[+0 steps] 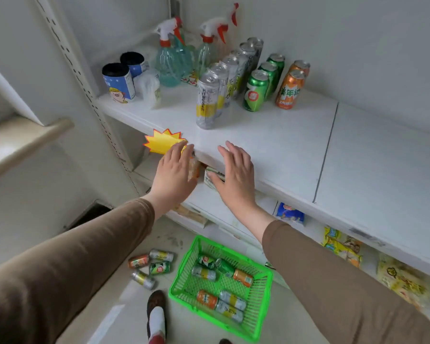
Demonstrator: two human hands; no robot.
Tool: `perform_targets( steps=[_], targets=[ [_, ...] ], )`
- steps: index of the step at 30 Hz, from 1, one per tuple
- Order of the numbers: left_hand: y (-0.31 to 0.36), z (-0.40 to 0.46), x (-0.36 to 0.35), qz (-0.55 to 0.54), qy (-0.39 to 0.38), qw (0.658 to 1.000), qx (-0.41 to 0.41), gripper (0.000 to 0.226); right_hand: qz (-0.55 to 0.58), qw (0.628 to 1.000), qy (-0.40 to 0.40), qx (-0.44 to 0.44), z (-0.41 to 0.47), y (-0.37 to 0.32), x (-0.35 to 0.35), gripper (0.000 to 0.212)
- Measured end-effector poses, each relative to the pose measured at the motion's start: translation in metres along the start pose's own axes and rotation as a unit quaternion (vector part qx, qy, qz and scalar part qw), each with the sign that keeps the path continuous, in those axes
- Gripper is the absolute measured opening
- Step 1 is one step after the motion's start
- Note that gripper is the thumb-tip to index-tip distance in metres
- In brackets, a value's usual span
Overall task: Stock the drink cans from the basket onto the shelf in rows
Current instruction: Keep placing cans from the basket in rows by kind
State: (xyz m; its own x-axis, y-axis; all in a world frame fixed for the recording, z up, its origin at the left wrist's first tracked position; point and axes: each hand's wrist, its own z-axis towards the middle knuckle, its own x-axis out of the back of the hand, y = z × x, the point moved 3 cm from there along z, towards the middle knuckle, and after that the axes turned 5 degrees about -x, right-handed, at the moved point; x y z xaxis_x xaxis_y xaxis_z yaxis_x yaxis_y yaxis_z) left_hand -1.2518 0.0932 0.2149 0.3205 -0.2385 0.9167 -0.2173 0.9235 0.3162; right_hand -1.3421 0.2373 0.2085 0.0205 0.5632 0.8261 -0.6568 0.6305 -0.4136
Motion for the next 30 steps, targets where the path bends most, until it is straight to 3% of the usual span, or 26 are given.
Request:
perform_targets(
  steps=[3,11,22,30],
  targets=[
    [0.018,-0.043,-0.032,0.001,-0.01,1.0,0.016,0.088,-0.032,0.998,-0.031,0.052,-0.049,0.019,0.005,0.066],
    [0.02,-0.156,-0.146,-0.005,-0.111,0.992,0.067,0.092,-0.021,0.988,-0.142,0.063,-0.17,0.074,-0.054,0.056],
    [-0.026,-0.279,-0.365,-0.027,-0.258,0.96,0.104,0.09,-0.028,0.949,-0.304,-0.083,-0.335,0.196,-0.244,0.057],
    [-0.081,-0.302,-0.521,-0.048,-0.302,0.942,0.142,0.085,-0.002,0.908,-0.389,-0.157,-0.395,0.269,-0.419,0.057]
  ],
)
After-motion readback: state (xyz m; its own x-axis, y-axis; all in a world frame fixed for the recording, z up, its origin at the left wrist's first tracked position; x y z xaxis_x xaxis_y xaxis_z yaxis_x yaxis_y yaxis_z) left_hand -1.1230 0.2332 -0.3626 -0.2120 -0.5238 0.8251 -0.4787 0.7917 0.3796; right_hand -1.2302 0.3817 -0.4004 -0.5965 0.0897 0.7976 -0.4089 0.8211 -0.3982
